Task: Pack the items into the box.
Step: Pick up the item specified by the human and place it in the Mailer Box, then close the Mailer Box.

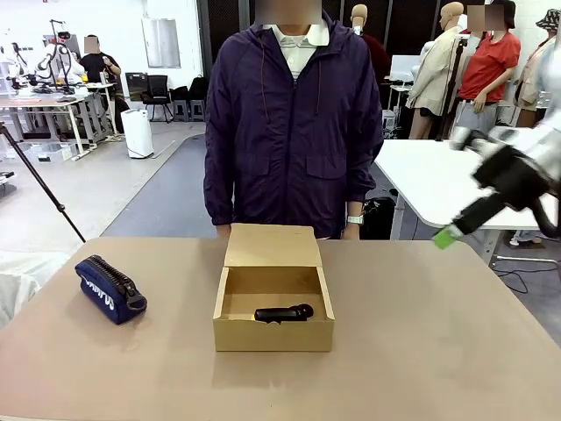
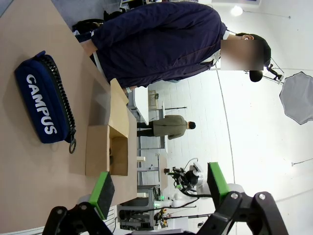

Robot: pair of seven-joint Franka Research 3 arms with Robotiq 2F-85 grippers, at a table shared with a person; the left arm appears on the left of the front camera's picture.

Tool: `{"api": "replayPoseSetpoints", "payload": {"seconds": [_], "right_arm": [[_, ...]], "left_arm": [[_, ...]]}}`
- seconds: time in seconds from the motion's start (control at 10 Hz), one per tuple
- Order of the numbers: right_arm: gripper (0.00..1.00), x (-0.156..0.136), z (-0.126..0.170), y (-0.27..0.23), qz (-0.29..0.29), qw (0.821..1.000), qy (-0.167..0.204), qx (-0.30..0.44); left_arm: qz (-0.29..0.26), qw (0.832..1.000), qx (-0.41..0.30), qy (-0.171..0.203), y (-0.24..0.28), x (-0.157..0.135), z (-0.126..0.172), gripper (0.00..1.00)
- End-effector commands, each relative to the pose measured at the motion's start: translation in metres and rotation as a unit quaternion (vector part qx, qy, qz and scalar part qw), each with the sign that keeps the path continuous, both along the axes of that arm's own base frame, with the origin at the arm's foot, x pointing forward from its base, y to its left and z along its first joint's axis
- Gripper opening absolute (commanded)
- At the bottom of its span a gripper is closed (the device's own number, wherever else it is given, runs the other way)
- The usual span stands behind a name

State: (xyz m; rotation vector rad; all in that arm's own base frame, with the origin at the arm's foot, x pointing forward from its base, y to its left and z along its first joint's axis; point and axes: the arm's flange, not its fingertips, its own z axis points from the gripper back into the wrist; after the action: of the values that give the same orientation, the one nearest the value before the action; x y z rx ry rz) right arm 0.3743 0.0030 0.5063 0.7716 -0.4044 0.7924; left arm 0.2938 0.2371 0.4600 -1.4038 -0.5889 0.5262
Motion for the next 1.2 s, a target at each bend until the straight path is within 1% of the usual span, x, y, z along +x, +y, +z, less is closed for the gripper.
{"api": "replayPoseSetpoints", "payload": {"seconds": [0.0, 0.1, 0.2, 0.3, 0.4, 0.5, 1.1], "right_arm": [[1.0, -0.061, -0.025, -0.036, -0.12, 0.978, -0.049, 0.164], [1.0, -0.076, -0.042, -0.056, -0.149, 0.968, -0.035, 0.199], [1.0, -0.081, -0.056, -0.067, -0.15, 0.963, -0.034, 0.222], [1.0, -0.072, -0.068, -0.067, -0.137, 0.962, -0.026, 0.233], [1.0, -0.049, -0.078, -0.056, -0.128, 0.976, 0.01, 0.178], [1.0, -0.066, -0.04, -0.089, -0.161, 0.963, -0.006, 0.216], [1.0, -0.066, -0.04, -0.089, -0.161, 0.963, -0.006, 0.216]], "left_arm": [[-0.001, 1.0, -0.005, -0.005, -0.001, -0.001, 0.003, 1.0], [-0.001, 1.0, -0.005, -0.005, -0.001, -0.001, 0.003, 1.0], [-0.001, 1.0, -0.005, -0.005, -0.001, -0.001, 0.003, 1.0], [-0.001, 1.0, -0.005, -0.005, -0.001, -0.001, 0.003, 1.0], [-0.001, 1.0, -0.005, -0.005, -0.001, -0.001, 0.003, 1.0], [-0.001, 1.0, -0.005, -0.005, -0.001, -0.001, 0.003, 1.0], [-0.001, 1.0, -0.005, -0.005, -0.001, -0.001, 0.003, 1.0]]}}
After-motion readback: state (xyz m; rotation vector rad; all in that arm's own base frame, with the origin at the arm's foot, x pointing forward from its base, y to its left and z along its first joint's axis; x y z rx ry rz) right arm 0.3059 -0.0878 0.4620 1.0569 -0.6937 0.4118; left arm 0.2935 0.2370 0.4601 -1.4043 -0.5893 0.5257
